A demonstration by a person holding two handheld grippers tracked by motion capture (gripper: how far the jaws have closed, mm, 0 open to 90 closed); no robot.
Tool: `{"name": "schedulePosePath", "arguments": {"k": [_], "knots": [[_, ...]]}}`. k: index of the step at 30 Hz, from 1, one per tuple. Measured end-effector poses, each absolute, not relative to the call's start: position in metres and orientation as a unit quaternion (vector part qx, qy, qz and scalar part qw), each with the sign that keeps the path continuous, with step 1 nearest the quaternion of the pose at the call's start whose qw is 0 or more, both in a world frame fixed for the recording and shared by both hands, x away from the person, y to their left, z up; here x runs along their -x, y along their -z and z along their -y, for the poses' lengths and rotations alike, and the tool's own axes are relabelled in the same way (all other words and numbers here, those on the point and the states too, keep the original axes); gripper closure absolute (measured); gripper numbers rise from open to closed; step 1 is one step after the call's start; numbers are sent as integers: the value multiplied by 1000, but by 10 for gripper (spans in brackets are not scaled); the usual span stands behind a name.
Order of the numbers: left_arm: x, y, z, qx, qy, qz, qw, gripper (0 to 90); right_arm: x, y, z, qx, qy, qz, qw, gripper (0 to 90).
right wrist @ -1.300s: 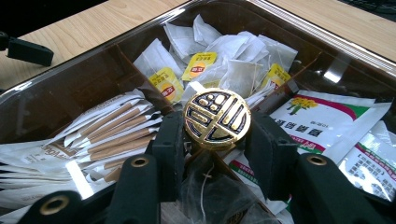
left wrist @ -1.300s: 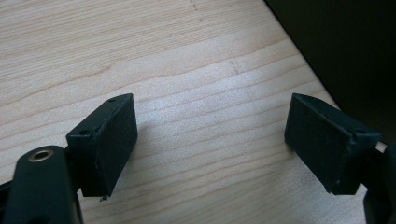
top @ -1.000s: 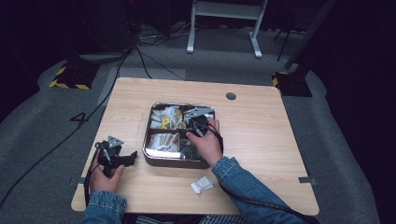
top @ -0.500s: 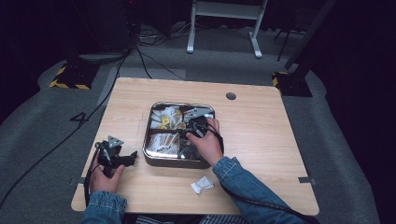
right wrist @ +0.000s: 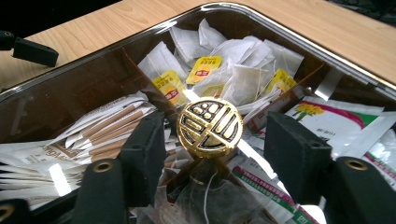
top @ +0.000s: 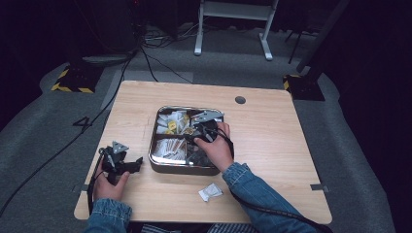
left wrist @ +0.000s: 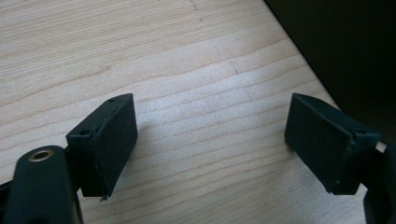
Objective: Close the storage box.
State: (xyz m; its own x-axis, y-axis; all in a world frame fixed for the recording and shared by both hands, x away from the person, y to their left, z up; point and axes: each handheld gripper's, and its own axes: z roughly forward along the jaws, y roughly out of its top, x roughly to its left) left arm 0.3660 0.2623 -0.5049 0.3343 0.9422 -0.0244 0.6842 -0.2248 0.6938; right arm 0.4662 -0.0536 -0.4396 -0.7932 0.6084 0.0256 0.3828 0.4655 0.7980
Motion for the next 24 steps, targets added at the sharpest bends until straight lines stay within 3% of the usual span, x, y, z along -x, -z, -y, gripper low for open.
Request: {"name": "schedulePosePath", "arguments": {"k": [11,24], "knots": [[-368,505,-262,-759,-203,-533,314,174,-461,418,71,-278,-441,-842,139,340],[-369,505,-261,-759,-203,-533,314,170,-455,399,127,-284,-463,-829,129,330]]}}
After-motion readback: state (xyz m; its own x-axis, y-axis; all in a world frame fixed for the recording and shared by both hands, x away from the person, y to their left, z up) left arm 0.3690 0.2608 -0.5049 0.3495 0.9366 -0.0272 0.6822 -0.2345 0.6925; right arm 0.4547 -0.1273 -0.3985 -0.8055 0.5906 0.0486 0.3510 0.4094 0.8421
